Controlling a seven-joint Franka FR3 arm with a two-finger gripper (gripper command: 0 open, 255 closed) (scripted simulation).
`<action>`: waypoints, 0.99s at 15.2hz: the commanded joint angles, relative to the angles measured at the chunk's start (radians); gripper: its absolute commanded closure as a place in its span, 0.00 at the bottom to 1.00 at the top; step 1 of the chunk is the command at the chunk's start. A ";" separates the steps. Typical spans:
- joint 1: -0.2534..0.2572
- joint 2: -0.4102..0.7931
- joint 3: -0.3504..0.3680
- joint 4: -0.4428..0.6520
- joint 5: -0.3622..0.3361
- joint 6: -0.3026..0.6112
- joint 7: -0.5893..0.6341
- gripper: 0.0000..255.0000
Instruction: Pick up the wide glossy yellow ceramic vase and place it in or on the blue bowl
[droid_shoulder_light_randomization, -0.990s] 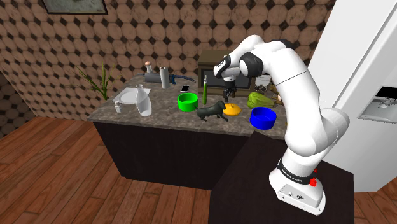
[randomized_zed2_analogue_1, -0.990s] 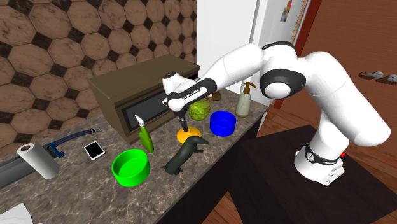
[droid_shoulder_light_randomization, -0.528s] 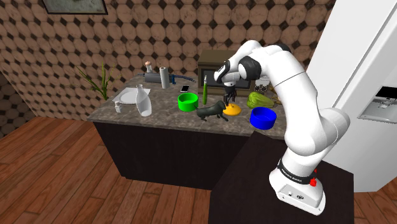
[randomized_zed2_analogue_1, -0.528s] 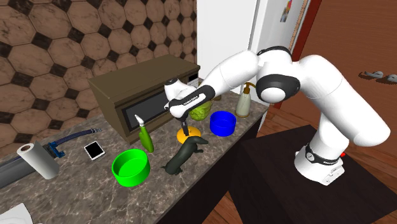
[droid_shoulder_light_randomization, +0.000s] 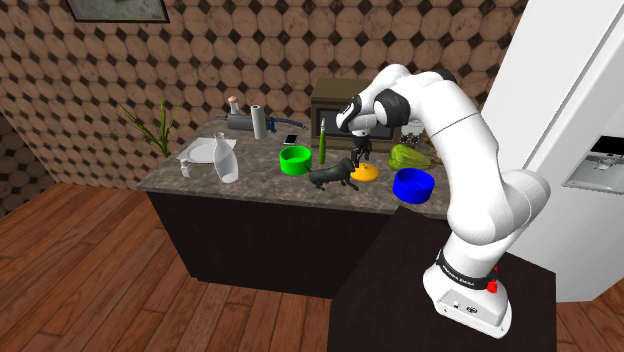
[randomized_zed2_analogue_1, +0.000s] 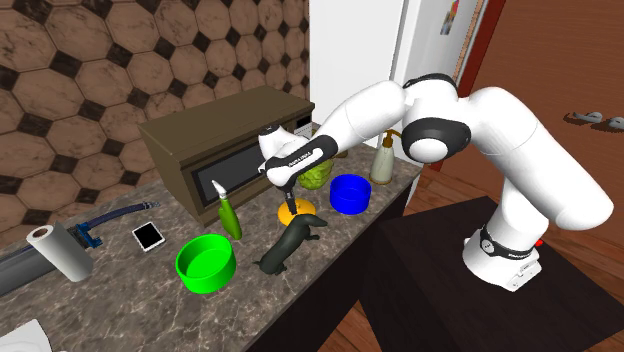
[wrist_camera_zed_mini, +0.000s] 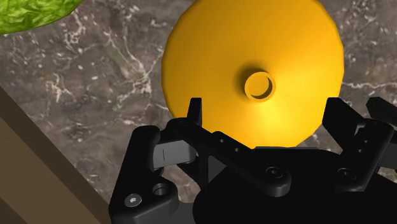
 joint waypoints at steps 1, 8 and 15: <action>0.000 0.000 0.000 0.000 0.000 0.000 0.000 1.00; 0.000 0.000 0.000 -0.001 0.000 0.001 0.000 1.00; 0.009 -0.047 -0.012 -0.012 -0.011 -0.035 0.002 1.00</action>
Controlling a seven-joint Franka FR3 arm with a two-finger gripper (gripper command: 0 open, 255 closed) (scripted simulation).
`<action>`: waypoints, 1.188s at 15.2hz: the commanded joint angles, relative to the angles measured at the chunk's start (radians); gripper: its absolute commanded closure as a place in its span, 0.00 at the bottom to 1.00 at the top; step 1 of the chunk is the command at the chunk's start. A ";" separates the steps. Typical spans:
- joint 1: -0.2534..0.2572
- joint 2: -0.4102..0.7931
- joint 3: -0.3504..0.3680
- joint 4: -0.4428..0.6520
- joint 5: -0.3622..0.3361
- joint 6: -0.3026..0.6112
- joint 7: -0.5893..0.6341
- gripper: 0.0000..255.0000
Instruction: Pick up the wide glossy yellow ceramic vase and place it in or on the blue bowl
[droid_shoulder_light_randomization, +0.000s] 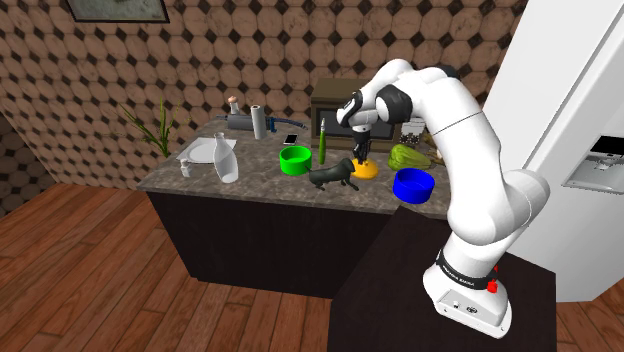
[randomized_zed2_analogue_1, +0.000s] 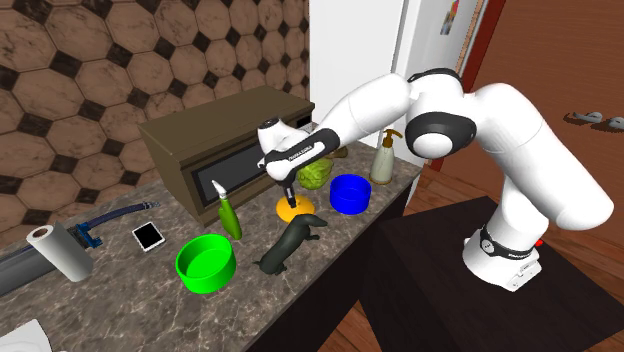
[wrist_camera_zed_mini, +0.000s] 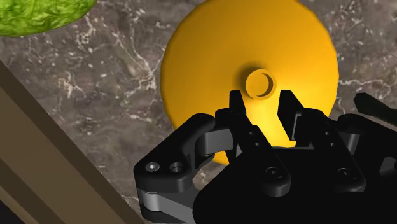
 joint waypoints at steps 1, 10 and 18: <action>0.004 -0.017 -0.004 -0.003 -0.004 -0.014 0.001 1.00; 0.017 -0.094 -0.025 -0.006 -0.026 -0.086 0.007 1.00; 0.026 -0.152 -0.041 0.008 -0.046 -0.157 0.012 1.00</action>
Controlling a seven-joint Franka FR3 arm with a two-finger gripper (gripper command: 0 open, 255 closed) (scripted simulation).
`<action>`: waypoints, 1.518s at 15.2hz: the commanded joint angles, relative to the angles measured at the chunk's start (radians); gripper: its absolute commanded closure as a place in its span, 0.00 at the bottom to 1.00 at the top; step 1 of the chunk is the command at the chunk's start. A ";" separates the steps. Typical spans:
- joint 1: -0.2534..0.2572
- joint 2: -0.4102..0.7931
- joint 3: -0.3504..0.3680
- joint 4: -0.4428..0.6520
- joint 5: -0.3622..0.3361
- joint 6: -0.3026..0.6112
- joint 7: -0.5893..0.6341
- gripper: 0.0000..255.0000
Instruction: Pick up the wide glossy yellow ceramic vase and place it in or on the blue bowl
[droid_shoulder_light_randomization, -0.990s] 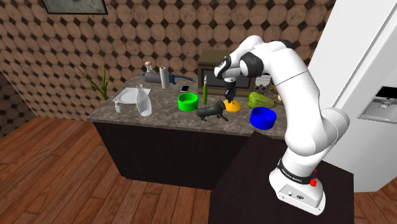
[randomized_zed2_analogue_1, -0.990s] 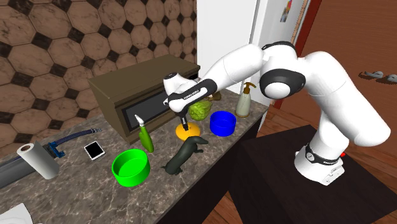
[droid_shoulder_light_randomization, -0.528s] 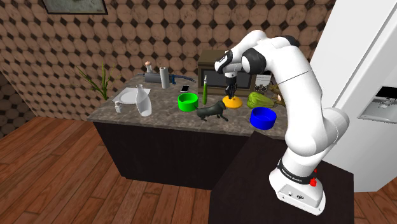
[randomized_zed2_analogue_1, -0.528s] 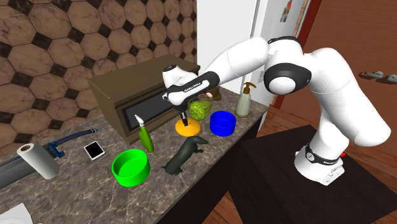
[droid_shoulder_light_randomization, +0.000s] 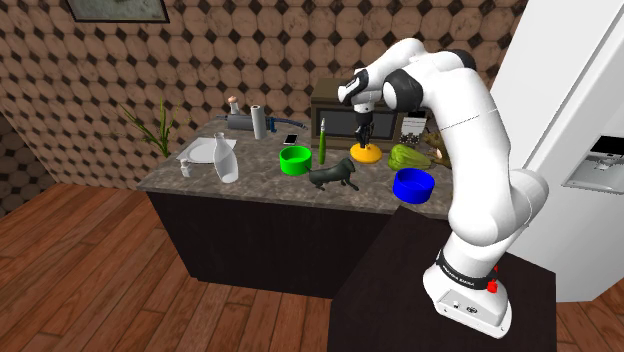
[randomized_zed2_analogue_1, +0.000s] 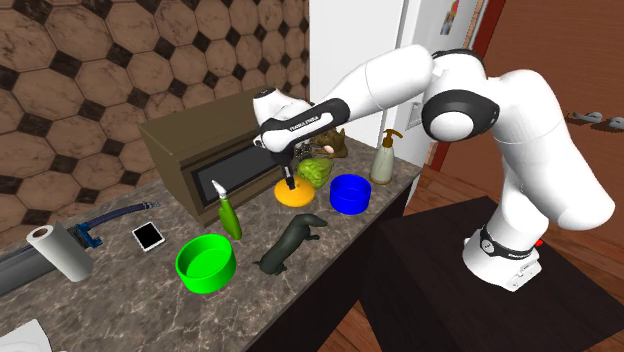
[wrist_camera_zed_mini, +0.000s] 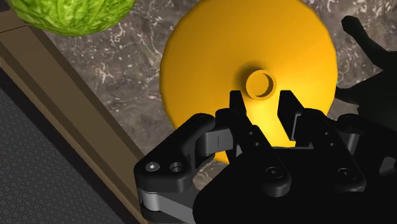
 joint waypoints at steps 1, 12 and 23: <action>0.003 -0.016 -0.004 0.002 -0.005 -0.018 0.001 1.00; 0.014 -0.205 -0.059 -0.209 -0.059 0.012 -0.055 1.00; -0.013 -0.489 -0.173 -0.560 -0.194 0.114 -0.168 1.00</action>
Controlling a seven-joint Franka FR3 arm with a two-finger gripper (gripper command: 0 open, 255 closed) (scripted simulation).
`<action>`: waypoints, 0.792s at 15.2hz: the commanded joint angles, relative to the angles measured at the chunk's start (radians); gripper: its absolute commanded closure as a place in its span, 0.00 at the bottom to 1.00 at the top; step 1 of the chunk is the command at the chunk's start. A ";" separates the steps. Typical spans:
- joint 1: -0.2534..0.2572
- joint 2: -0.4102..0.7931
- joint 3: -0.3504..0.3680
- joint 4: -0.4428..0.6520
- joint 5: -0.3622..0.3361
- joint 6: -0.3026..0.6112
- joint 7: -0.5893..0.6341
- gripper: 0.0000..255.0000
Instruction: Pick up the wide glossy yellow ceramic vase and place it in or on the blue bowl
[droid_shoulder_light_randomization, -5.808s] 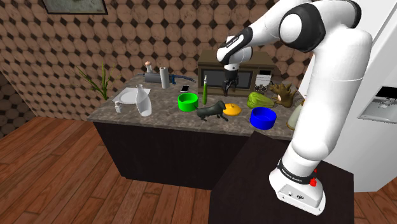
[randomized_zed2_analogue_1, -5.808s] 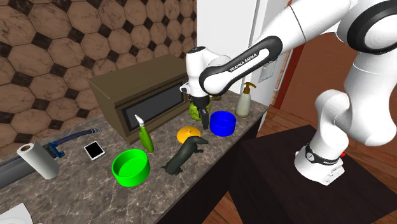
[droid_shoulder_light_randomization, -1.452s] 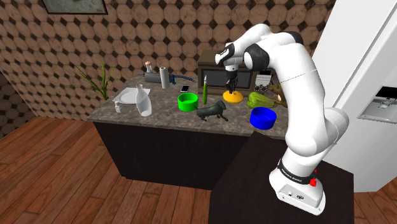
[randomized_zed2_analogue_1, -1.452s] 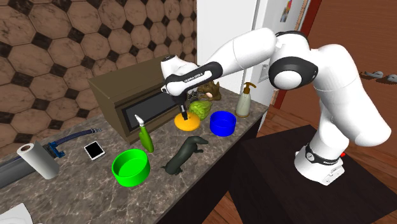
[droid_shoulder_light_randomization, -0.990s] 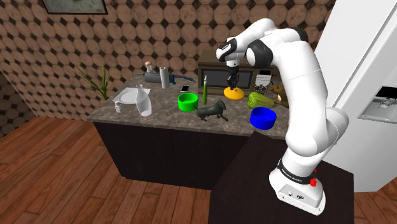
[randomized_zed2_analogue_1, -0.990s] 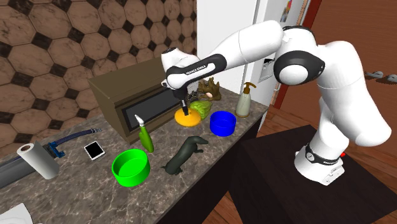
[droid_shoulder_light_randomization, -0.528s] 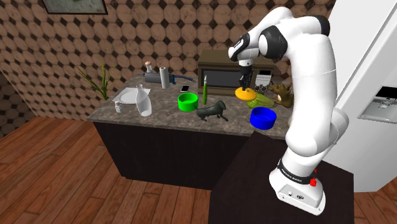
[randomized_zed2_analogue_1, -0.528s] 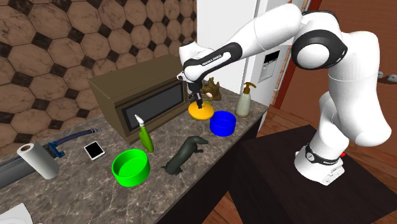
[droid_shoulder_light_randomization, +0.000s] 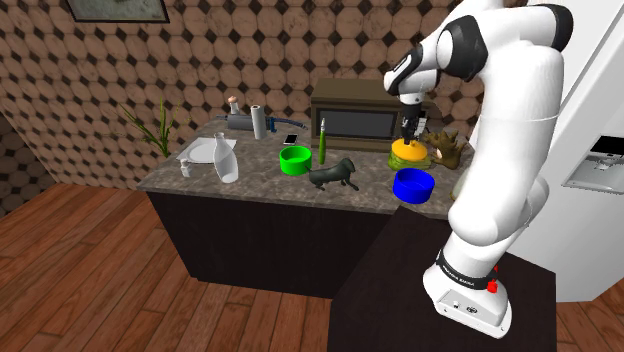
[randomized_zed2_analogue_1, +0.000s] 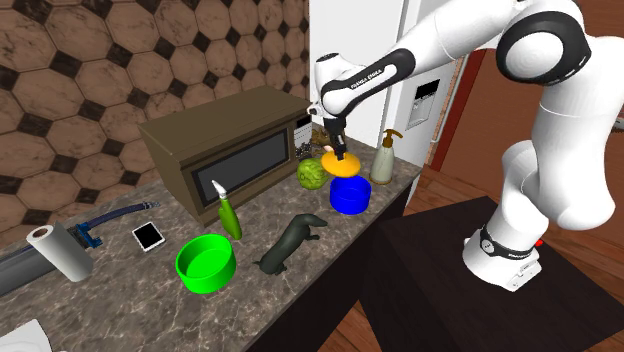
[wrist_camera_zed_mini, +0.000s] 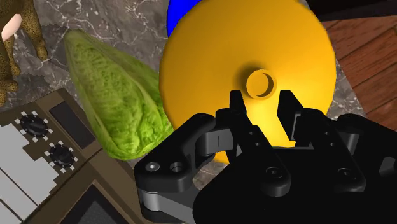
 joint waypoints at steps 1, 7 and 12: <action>-0.012 -0.048 -0.024 -0.058 -0.030 0.020 -0.025 1.00; -0.031 -0.055 -0.038 -0.118 -0.036 0.077 -0.054 1.00; -0.041 -0.007 -0.027 -0.138 -0.004 0.137 -0.071 1.00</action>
